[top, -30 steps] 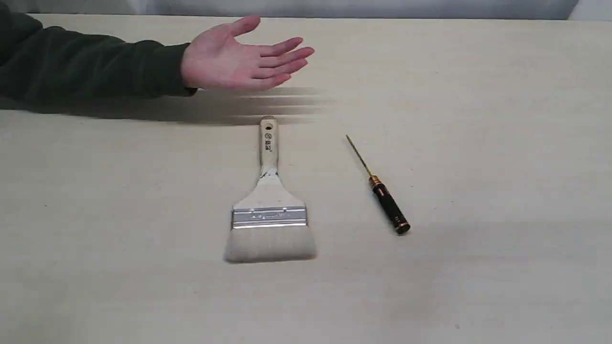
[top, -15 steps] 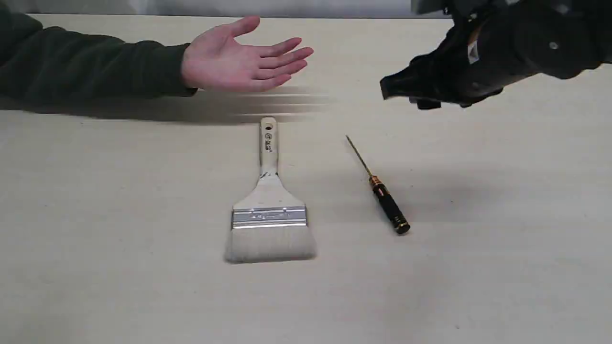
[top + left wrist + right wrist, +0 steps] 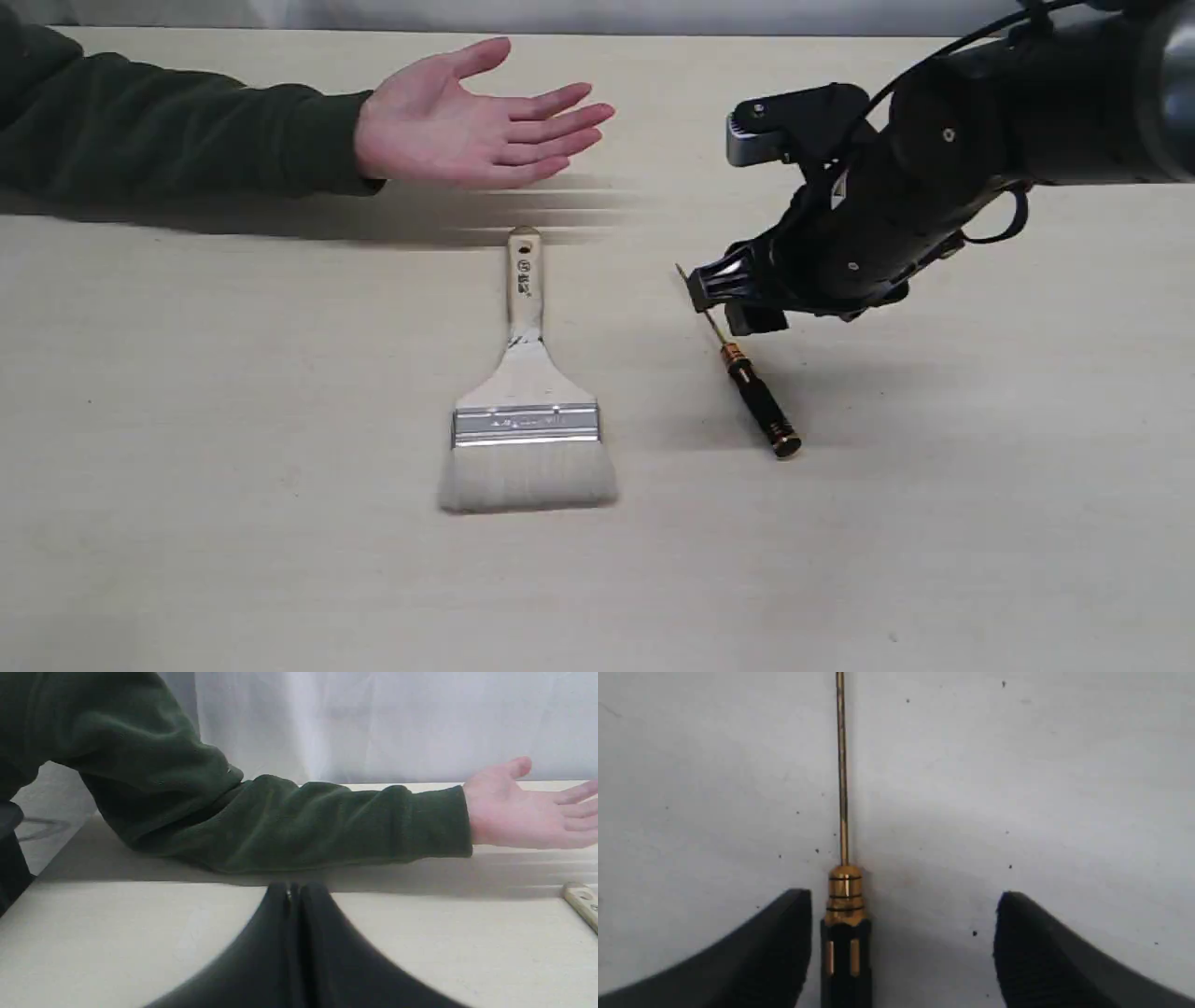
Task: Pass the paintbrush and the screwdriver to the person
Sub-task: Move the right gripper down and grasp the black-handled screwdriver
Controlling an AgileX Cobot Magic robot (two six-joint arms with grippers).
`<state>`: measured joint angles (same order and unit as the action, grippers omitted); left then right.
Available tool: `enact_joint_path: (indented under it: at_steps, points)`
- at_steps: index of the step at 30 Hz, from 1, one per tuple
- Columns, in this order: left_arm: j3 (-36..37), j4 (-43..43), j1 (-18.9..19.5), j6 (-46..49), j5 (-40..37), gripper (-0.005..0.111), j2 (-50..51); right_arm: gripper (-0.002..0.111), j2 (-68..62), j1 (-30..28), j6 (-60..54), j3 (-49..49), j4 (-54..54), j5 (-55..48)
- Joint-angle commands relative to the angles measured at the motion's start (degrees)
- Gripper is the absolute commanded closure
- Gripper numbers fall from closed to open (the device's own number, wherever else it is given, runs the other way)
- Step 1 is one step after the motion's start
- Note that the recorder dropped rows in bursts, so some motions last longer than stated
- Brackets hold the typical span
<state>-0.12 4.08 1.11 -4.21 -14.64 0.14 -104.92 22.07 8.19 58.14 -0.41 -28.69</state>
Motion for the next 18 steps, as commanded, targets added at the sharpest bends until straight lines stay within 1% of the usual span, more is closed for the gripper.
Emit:
enact_joint_path:
  at_steps: [1, 11, 13, 18]
  points:
    - [0.12, -0.12, -0.47, -0.12, 0.34, 0.107, -0.14, 0.048, -1.58, 0.03, -1.36, 0.49, 0.99, -0.29]
    - [0.12, -0.23, -0.47, -0.12, 0.30, 0.107, -0.14, 0.048, -4.34, 0.03, -6.34, 0.49, 5.02, -1.99]
    - [0.12, -0.23, -0.47, -0.12, 0.30, 0.107, -0.14, 0.048, -4.56, 0.59, -9.28, 0.49, 7.51, -2.15]
    - [0.12, -0.23, -0.47, -0.12, 0.30, 0.107, -0.14, 0.048, -4.95, 3.85, -9.01, 0.49, 7.27, -1.83]
